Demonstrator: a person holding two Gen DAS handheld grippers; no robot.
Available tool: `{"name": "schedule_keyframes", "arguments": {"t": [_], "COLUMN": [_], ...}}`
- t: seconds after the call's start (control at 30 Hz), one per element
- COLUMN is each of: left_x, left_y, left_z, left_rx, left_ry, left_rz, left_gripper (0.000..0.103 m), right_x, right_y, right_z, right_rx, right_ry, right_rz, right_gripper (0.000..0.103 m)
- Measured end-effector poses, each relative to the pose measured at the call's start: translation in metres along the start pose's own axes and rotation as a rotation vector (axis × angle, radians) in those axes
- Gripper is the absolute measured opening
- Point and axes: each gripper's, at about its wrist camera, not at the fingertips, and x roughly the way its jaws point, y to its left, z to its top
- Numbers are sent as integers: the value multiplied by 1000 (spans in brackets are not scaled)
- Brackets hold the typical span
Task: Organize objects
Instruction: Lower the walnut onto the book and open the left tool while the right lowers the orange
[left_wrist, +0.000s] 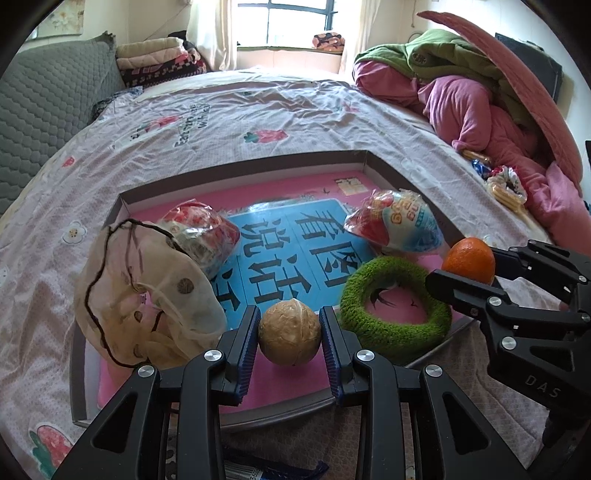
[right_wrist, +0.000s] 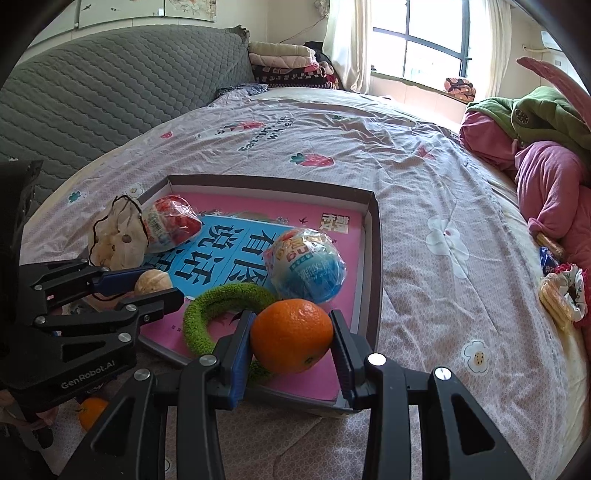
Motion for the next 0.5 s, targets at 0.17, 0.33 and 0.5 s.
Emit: {"name": "schedule_keyframes", "arguments": {"t": [0.17, 0.33, 0.5], "left_x": [4, 3, 4], "left_y": [0, -1, -1], "left_z": [0, 0, 0], "left_rx": [-1, 1, 3], "left_ry": [12, 13, 15], "left_rz": [1, 1, 3], "left_gripper": [33, 33, 33], "right_x": [4, 6, 11], "right_y": [1, 1, -1], "right_z": [0, -1, -1], "right_rx": [4, 6, 9], "right_ry": [12, 19, 32], "right_rz": [6, -2, -7], "right_gripper": [40, 40, 40]}}
